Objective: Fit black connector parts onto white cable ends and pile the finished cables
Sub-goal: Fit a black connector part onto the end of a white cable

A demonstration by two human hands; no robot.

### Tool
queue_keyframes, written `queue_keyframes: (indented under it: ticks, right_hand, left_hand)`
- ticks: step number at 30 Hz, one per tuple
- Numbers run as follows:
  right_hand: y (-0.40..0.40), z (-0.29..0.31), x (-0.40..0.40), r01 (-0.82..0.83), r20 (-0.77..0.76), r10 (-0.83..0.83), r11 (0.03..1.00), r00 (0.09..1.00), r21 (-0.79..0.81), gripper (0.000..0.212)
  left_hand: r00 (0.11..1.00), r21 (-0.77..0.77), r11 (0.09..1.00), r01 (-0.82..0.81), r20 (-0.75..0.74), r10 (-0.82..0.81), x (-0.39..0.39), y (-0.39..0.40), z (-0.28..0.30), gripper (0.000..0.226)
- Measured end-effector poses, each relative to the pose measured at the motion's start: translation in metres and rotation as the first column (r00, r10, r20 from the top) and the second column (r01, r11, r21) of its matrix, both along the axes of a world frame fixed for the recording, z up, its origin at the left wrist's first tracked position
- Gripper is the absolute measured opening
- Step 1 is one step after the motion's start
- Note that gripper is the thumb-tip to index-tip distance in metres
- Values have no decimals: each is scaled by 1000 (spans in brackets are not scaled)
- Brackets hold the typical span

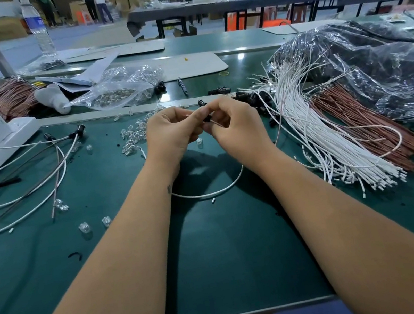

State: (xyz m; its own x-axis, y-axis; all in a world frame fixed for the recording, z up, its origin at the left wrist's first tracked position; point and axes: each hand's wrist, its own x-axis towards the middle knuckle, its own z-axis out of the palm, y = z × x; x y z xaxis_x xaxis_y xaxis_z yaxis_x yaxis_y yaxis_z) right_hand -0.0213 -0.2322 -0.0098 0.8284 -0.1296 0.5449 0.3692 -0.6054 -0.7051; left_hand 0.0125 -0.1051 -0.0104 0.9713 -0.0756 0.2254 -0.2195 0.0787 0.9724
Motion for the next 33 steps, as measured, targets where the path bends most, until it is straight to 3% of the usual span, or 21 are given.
queue_keyframes:
  ticks: [4, 8, 10, 12, 14, 17, 22, 25, 30, 33]
  right_hand:
    - [-2, 0, 2, 31, -10, -31, 1000, 999, -5, 11]
    - [-6, 0, 5, 94, -39, -94, 996, 995, -1, 8]
    - [-10, -2, 9, 132, -76, -131, 991, 988, 9, 10]
    - [-14, -4, 11, 161, -108, -160, 987, 981, 5, 11]
    - [-15, -5, 11, 179, -126, -178, 984, 976, 1, 10]
    - [-14, -5, 10, 163, -132, -162, 987, 978, -5, 9]
    - [-8, -4, 6, 93, -85, -99, 993, 991, -65, 8]
    - [-7, -2, 5, 134, -98, -141, 988, 985, -70, 9]
    - [-16, -1, 6, 289, -150, -292, 956, 945, -40, 10]
    - [-16, -2, 5, 268, -144, -277, 960, 950, -79, 12]
  left_hand:
    - [998, 44, 999, -18, 53, 15, 1, 1, 1, 24]
    - [971, 85, 973, -215, 125, 203, 5, 11, 3, 30]
    - [926, 109, 923, -369, 125, 356, 10, 21, 5, 31]
    - [851, 242, 818, -522, 218, 478, 12, 28, 5, 31]
    - [795, 407, 689, -600, 405, 452, 9, 26, 3, 24]
    - [754, 573, 517, -636, 604, 258, 5, 14, -1, 20]
    - [688, 579, 538, -613, 726, 1, 2, 6, -1, 22]
    - [651, 557, 471, -684, 757, 50, 5, 11, 0, 21]
    - [713, 609, 373, -700, 633, 303, 14, 31, 0, 24]
    - [754, 691, 301, -657, 603, 262, 12, 26, -1, 26]
